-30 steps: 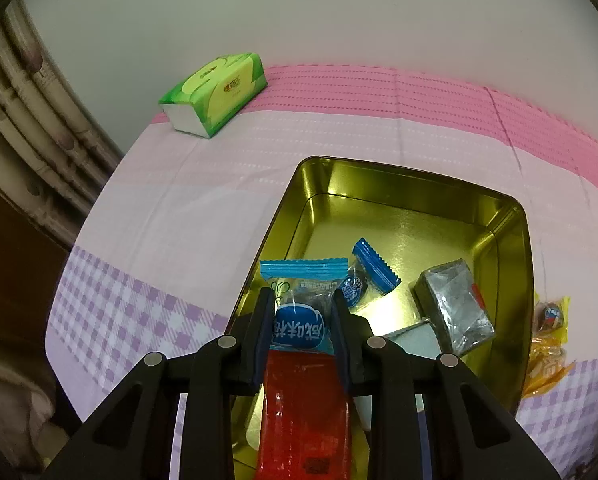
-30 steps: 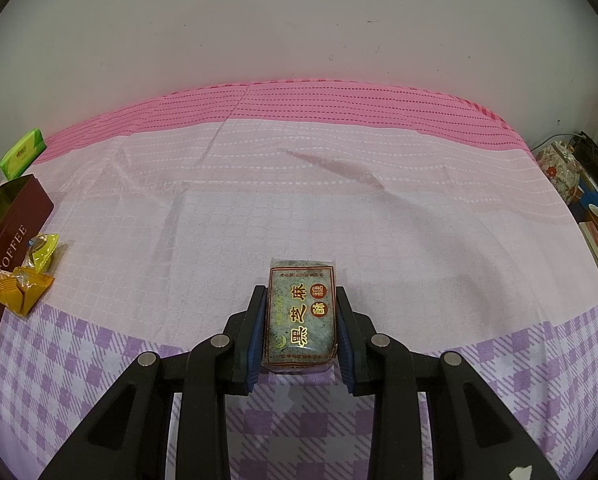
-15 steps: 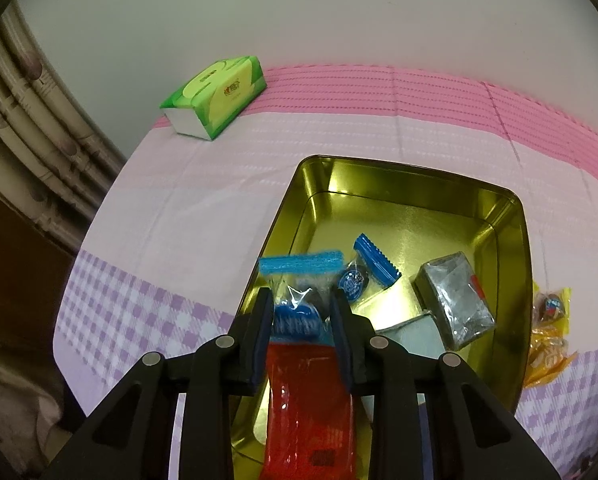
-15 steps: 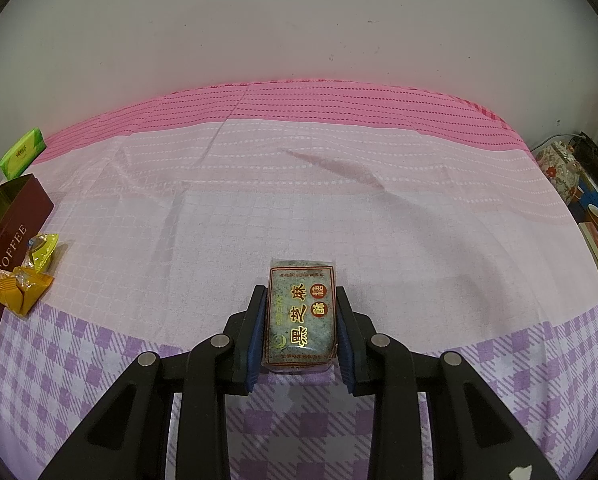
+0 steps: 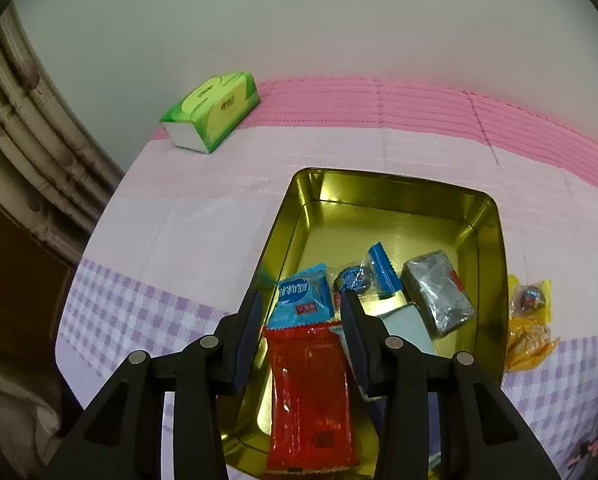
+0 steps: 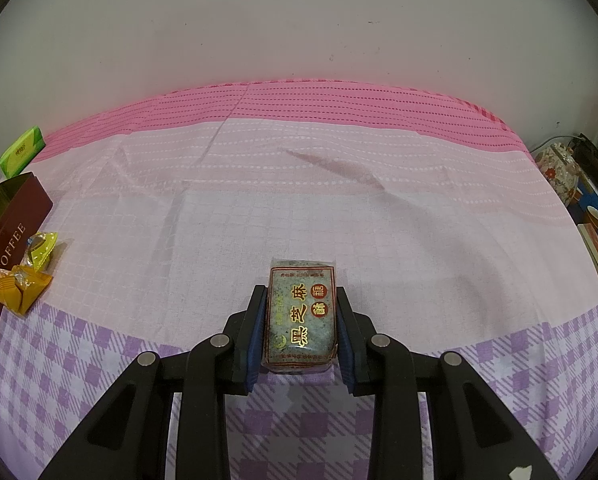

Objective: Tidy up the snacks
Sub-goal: 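Carry the blue candy into the tin and open the left tool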

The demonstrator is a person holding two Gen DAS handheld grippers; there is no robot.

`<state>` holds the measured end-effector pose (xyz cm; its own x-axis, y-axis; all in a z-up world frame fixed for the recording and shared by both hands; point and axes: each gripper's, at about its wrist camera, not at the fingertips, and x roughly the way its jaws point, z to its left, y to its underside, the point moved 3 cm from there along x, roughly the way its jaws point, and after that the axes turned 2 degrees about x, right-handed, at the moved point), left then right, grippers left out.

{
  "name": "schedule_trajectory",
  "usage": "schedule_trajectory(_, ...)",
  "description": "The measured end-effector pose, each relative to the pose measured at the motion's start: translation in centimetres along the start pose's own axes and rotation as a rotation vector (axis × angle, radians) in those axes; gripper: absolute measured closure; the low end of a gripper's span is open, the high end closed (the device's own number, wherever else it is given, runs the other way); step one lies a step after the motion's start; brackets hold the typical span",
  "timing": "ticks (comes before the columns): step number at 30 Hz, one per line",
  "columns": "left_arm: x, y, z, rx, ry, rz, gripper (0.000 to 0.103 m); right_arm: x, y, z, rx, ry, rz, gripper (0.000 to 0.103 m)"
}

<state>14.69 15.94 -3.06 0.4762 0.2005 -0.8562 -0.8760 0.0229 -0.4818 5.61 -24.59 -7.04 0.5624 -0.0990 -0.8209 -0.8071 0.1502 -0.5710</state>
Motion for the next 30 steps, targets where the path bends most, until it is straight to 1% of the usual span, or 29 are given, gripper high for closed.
schedule_trajectory(6, -1.1, 0.9, 0.1, 0.016, -0.004, -0.021, 0.061, 0.0, 0.0, 0.0, 0.000, 0.001, 0.000, 0.073)
schedule_trajectory(8, -1.5, 1.3, 0.2, 0.015, 0.005, -0.027, 0.061, 0.0, 0.0, -0.1, 0.002, 0.003, 0.000, 0.073)
schedule_trajectory(13, -2.2, 2.7, 0.5, 0.018, -0.002, -0.033, 0.061, -0.1, 0.0, -0.3, -0.001, 0.003, 0.000, 0.073)
schedule_trajectory(18, -2.9, 4.3, 1.0, -0.002, 0.006, -0.040, 0.061, -0.1, 0.0, -0.4, -0.001, 0.002, 0.001, 0.073)
schedule_trajectory(24, -3.4, 5.8, 1.7, -0.007, -0.025, -0.059, 0.060, 0.0, -0.1, -0.5, -0.001, 0.008, 0.002, 0.072)
schedule_trajectory(30, -3.8, 7.1, 2.4, -0.013, -0.046, -0.081, 0.056, 0.0, -0.2, -0.7, -0.002, 0.007, 0.002, 0.072)
